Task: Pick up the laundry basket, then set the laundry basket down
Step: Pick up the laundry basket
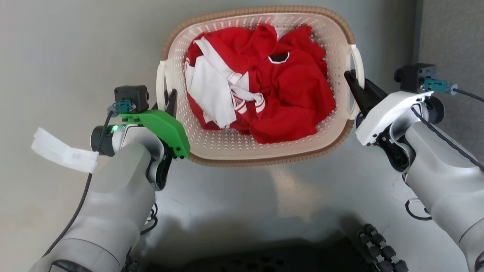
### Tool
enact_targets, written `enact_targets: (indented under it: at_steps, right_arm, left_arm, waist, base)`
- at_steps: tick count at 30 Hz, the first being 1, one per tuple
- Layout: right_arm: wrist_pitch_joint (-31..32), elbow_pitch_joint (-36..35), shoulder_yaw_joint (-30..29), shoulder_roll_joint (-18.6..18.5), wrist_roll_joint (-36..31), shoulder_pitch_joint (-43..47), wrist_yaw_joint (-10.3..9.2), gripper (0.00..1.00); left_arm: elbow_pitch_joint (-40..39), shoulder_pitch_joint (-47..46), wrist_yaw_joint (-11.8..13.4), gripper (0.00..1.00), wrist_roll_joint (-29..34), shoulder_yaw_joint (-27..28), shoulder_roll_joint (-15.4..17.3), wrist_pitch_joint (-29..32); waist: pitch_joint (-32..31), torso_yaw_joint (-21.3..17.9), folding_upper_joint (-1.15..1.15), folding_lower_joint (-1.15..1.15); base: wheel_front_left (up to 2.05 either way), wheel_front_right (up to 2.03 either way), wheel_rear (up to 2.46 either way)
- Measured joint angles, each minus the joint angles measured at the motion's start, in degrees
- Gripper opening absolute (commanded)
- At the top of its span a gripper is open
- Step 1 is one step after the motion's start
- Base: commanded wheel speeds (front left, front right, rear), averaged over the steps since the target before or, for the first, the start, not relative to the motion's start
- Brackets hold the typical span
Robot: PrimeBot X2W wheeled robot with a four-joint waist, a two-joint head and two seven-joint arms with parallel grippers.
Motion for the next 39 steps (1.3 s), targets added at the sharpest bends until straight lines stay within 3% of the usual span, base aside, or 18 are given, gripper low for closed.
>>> enact_targets:
  at_steps: [14, 39]
  right_arm:
    - [0.43, 3.52, 4.47, 1.2, 3.75, 0.7, 0.02, 0.0]
    - [11.69, 8.28, 10.9, 4.37, 10.68, 3.53, 0.0, 0.0]
  left_arm:
    - [3.5, 2.04, -1.54, 0.0, -4.94, -1.33, -0.37, 3.98]
    - [8.56, 8.64, -4.1, 0.0, -11.03, -4.76, -0.25, 10.2]
  waist:
    - [-9.21, -0.38, 0.0, 0.0]
    - [-28.69, -0.4, 0.0, 0.0]
  base:
    - [0.0, 0.0, 0.0]
    - [0.0, 0.0, 0.0]
